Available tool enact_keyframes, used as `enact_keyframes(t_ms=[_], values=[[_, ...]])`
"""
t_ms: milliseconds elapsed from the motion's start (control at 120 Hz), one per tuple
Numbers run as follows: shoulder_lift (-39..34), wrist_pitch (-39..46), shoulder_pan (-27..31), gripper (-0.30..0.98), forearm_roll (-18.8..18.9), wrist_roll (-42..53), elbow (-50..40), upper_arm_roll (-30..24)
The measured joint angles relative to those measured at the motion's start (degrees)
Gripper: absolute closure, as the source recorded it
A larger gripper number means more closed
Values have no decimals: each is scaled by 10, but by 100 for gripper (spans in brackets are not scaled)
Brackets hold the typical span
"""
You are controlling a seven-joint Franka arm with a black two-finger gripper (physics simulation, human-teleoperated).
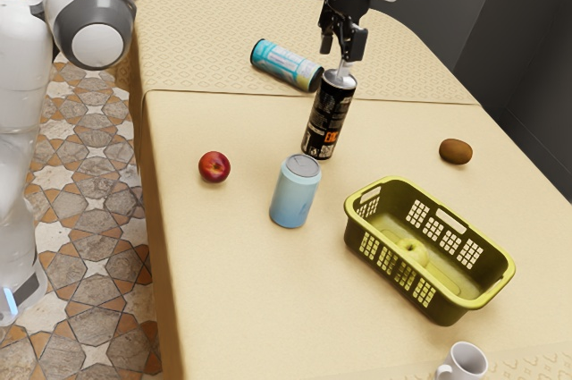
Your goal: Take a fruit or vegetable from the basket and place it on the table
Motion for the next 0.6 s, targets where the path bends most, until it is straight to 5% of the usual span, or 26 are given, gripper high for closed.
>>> enact_keyframes(t_ms=[383,483,600], values=[[4,-1,6,0,-19,11,1,7],[1,-24,5,0,-15,5,77,7],[-3,-49,3,0,-12,-20,135,-56]])
